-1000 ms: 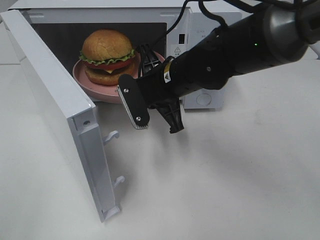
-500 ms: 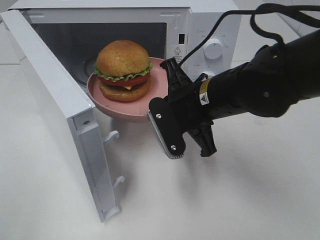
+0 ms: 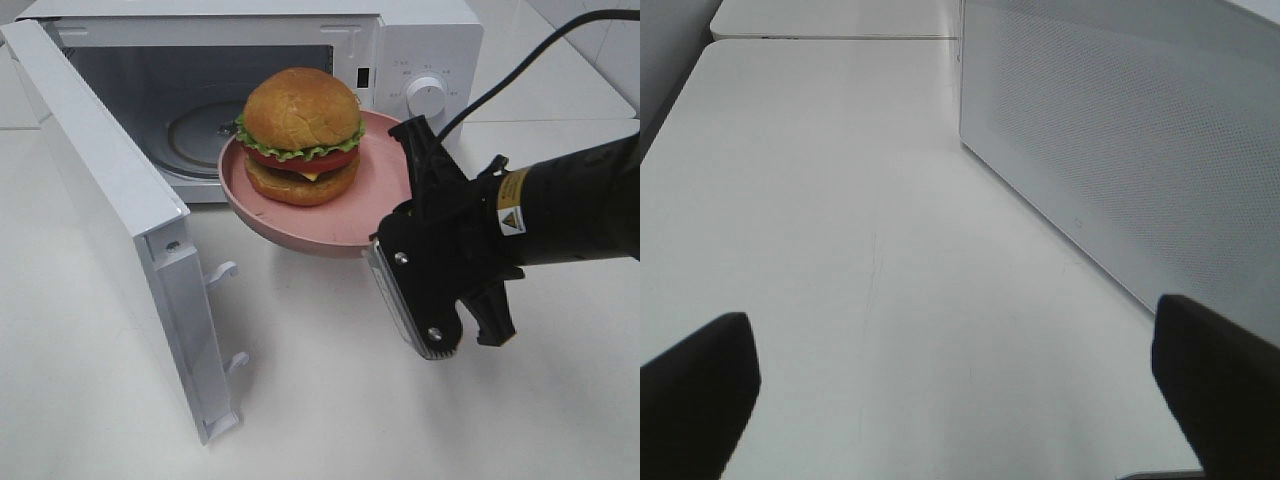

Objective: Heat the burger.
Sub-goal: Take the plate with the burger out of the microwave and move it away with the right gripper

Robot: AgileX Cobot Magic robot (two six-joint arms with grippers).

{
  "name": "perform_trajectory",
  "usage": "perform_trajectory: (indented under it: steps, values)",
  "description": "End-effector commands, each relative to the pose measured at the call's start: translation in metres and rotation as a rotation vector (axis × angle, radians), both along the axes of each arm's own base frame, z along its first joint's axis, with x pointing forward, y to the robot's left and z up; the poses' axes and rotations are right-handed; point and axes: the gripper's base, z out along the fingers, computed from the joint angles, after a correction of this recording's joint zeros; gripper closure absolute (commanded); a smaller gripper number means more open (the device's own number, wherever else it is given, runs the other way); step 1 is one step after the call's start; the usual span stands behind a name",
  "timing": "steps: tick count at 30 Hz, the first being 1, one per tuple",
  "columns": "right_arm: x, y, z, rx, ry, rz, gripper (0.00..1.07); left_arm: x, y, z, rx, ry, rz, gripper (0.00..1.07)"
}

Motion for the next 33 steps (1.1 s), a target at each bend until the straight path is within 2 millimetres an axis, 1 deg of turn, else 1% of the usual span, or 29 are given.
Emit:
perform_trajectory:
  steps: [1, 2, 4, 7, 9, 10, 12, 13, 14, 17, 19, 20, 24, 28, 30, 33]
  values:
    - [-0.012, -0.01, 0.011, 0.036, -0.038, -0.008, 1.07, -0.002, 0.0, 0.0, -0.007, -0.024, 0.006, 0.07]
    - [-0.012, -0.01, 0.011, 0.036, -0.038, -0.008, 1.07, -0.002, 0.0, 0.0, -0.007, -0.024, 0.006, 0.07]
    - [-0.028, -0.023, 0.012, 0.022, -0.028, -0.02, 1.07, -0.002, 0.0, 0.0, -0.007, -0.024, 0.006, 0.07]
    - [-0.032, -0.026, 0.012, 0.021, -0.025, -0.024, 1.07, -0.002, 0.0, 0.0, -0.007, -0.024, 0.006, 0.07]
    - [-0.045, -0.037, 0.013, 0.005, -0.015, -0.037, 1.07, -0.002, 0.0, 0.0, -0.007, -0.024, 0.006, 0.07]
    - [-0.045, -0.037, 0.013, 0.005, -0.015, -0.037, 1.07, -0.002, 0.0, 0.0, -0.007, -0.024, 0.006, 0.07]
    - [-0.053, -0.045, 0.015, -0.001, -0.016, -0.045, 1.07, -0.002, 0.0, 0.0, -0.007, -0.024, 0.006, 0.07]
    - [-0.053, -0.045, 0.015, -0.001, -0.016, -0.045, 1.07, -0.002, 0.0, 0.0, -0.007, -0.024, 0.006, 0.07]
    - [-0.059, -0.05, 0.016, -0.006, -0.016, -0.051, 1.07, -0.002, 0.0, 0.0, -0.007, -0.024, 0.006, 0.07]
    - [-0.062, -0.052, 0.016, -0.008, -0.016, -0.054, 1.07, -0.002, 0.0, 0.0, -0.007, -0.024, 0.006, 0.07]
    - [-0.073, -0.062, 0.019, -0.001, -0.012, -0.082, 1.07, -0.002, 0.0, 0.0, -0.007, -0.024, 0.006, 0.07]
    - [-0.073, -0.062, 0.019, -0.001, -0.012, -0.082, 1.07, -0.002, 0.0, 0.0, -0.007, -0.024, 0.006, 0.07]
    - [-0.086, -0.073, 0.021, -0.011, -0.009, -0.103, 1.07, -0.002, 0.0, 0.0, -0.007, -0.024, 0.006, 0.07]
    - [-0.092, -0.08, 0.023, -0.015, 0.004, -0.13, 1.07, -0.002, 0.0, 0.0, -0.007, -0.024, 0.006, 0.07]
    - [-0.098, -0.087, 0.024, -0.018, 0.006, -0.164, 1.07, -0.002, 0.0, 0.0, -0.007, -0.024, 0.006, 0.07]
    - [-0.101, -0.091, 0.025, -0.016, 0.01, -0.192, 1.07, -0.002, 0.0, 0.0, -0.007, -0.024, 0.006, 0.07]
